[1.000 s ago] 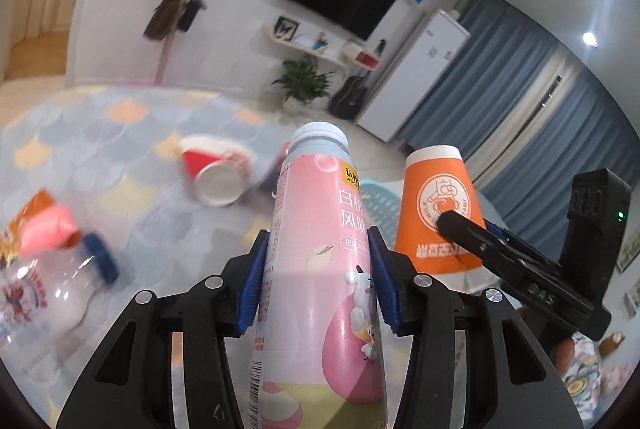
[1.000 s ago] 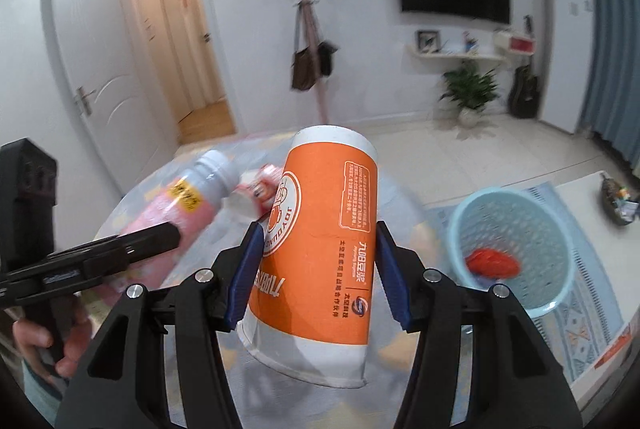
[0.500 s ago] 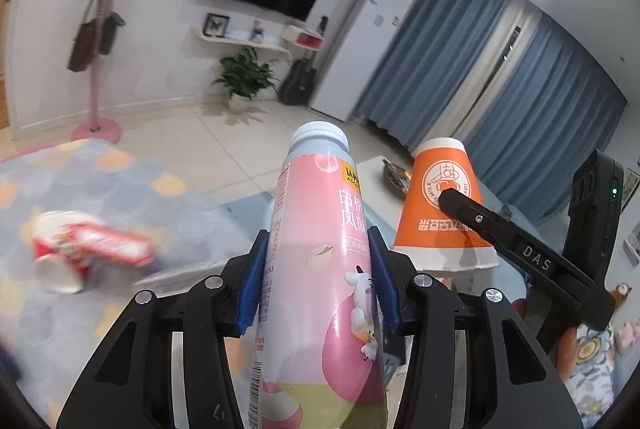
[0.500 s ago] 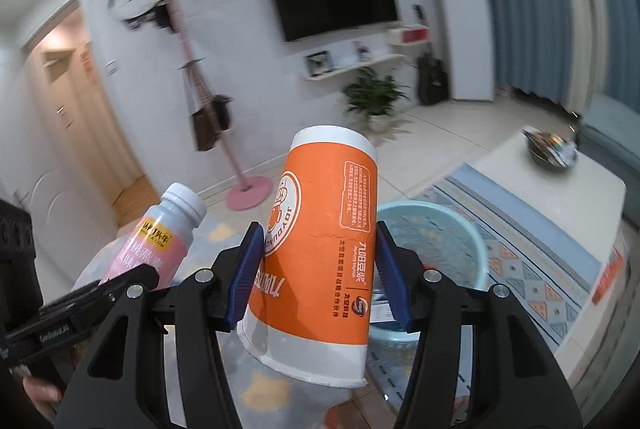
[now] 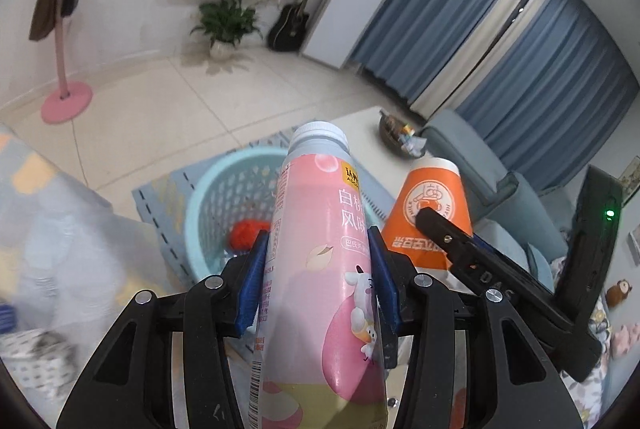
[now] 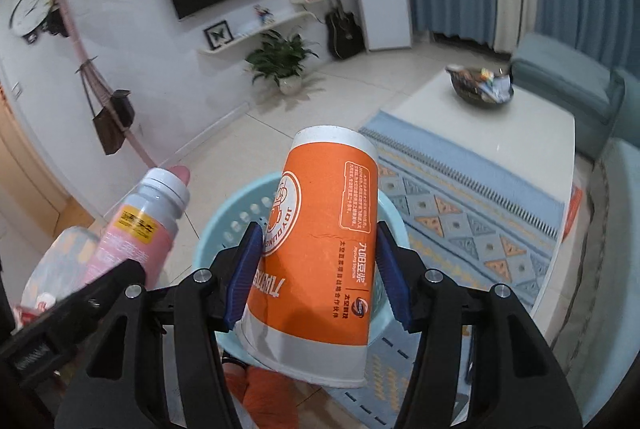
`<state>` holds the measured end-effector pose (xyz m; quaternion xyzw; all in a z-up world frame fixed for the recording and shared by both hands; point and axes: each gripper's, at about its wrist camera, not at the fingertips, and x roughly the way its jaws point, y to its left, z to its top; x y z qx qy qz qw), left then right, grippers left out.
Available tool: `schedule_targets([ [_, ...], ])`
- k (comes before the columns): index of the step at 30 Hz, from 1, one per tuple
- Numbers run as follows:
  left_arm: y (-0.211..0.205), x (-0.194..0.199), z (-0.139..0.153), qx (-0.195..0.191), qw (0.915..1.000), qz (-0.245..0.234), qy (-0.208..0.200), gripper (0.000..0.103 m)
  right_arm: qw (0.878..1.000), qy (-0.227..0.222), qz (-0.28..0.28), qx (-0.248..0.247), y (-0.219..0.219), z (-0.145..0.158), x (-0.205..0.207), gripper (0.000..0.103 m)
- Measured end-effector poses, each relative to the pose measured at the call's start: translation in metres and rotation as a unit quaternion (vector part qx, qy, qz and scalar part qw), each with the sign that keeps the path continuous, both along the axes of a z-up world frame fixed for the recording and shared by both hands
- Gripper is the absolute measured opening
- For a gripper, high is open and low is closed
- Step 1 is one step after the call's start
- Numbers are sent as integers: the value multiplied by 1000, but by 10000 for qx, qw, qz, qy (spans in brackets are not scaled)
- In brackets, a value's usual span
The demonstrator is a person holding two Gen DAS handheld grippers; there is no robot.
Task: Collect trash
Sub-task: 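Carry pink bottle and orange cup over the basket and release both, then grasp the clear milk bottle with left tool while right tool grasps heart-print paper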
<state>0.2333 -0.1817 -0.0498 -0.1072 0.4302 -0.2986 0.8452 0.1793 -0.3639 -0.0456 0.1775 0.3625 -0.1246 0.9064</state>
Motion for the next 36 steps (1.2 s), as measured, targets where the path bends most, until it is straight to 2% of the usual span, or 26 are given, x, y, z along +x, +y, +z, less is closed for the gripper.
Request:
schedule_targets([
  [2, -7, 8, -6, 97, 9999, 13, 45, 46, 9999, 75, -63, 27, -7, -9, 4, 54],
  [5, -18, 15, -15, 465, 9989, 46, -72, 46, 9997, 208, -130, 44, -13, -19, 13, 55],
  [7, -23, 17, -18, 525, 9986, 19, -72, 47, 9995, 282, -155, 12, -16, -23, 17, 55],
  [10, -21, 19, -15, 463, 9989, 76, -67, 55, 9994, 328, -135, 61, -18, -26, 21, 56],
  [20, 2, -11, 17, 333, 9982, 255, -435, 58, 9999, 88, -14, 88, -3, -6, 0, 56],
  [29, 58, -73, 70, 112, 9924, 550, -1099, 58, 9961, -487, 676, -295, 60, 46, -31, 56],
  [36, 136, -126, 92, 93, 9809, 1230, -1501, 63, 9830, -866, 1556, -445, 135, 74, -54, 56],
])
